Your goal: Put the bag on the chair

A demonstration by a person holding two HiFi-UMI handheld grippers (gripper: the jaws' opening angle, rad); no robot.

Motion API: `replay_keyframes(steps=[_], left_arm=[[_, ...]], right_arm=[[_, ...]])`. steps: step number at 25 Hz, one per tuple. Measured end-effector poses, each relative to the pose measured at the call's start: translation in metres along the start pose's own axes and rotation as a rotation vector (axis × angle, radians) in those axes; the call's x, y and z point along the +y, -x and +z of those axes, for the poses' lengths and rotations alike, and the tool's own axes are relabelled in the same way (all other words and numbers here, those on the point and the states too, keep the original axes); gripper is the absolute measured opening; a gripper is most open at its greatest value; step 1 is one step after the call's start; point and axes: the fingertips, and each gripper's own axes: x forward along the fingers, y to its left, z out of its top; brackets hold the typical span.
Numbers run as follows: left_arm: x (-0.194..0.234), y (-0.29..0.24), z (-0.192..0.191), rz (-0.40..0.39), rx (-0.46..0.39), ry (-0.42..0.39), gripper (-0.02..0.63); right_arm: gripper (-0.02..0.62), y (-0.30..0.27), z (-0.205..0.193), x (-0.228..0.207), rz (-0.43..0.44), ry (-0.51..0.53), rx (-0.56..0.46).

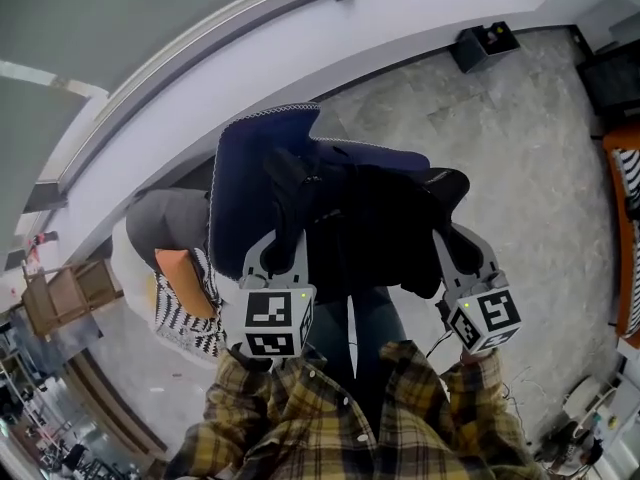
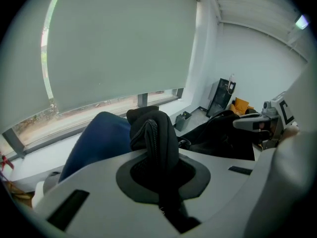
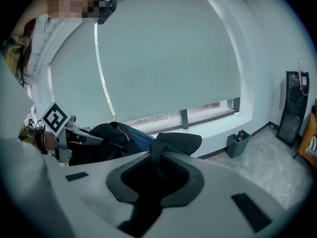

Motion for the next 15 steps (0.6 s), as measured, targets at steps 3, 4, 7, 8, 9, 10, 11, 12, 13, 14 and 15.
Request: replay_keyframes(steps=[3, 4, 7, 8, 9, 10, 11, 12, 13, 14, 15], left_arm=[[0.001, -0.017, -0.018, 0.011, 0.022, 0.009, 0.037], [0.002, -0.023, -0.023, 0.014, 0.029, 0.011, 0.037], [0.007, -0.040, -0.036, 0.029, 0.043, 0.008, 0.037], [0.009, -0.045, -0.040, 0.032, 0.046, 0.007, 0.037], [0.010, -0.050, -0.044, 0.034, 0.050, 0.007, 0.037], [0.012, -0.054, -0.048, 0.037, 0.055, 0.007, 0.037], [0.014, -0.059, -0.052, 0.041, 0.059, 0.007, 0.037], [0.016, -0.063, -0.056, 0.046, 0.063, 0.008, 0.037], [0.018, -0.069, -0.060, 0.051, 0.067, 0.009, 0.037], [0.020, -0.074, -0.064, 0.054, 0.070, 0.011, 0.037], [0.021, -0.079, -0.068, 0.057, 0.072, 0.013, 0.037]], right_arm=[[0.054, -0.013, -0.018, -0.007, -0.013, 0.020, 0.024], [0.054, -0.018, -0.025, -0.007, -0.015, 0.029, 0.032], [0.054, -0.034, -0.043, -0.012, -0.019, 0.023, 0.050], [0.054, -0.039, -0.049, -0.014, -0.022, 0.014, 0.054], [0.054, -0.044, -0.054, -0.015, -0.025, 0.006, 0.057], [0.054, -0.049, -0.059, -0.017, -0.028, 0.000, 0.061], [0.054, -0.053, -0.064, -0.017, -0.029, -0.003, 0.065], [0.054, -0.058, -0.069, -0.018, -0.030, 0.000, 0.069], [0.054, -0.063, -0.073, -0.019, -0.031, 0.006, 0.075], [0.054, -0.067, -0.078, -0.020, -0.032, 0.015, 0.080], [0.054, -0.071, -0.082, -0.021, -0.034, 0.024, 0.087]])
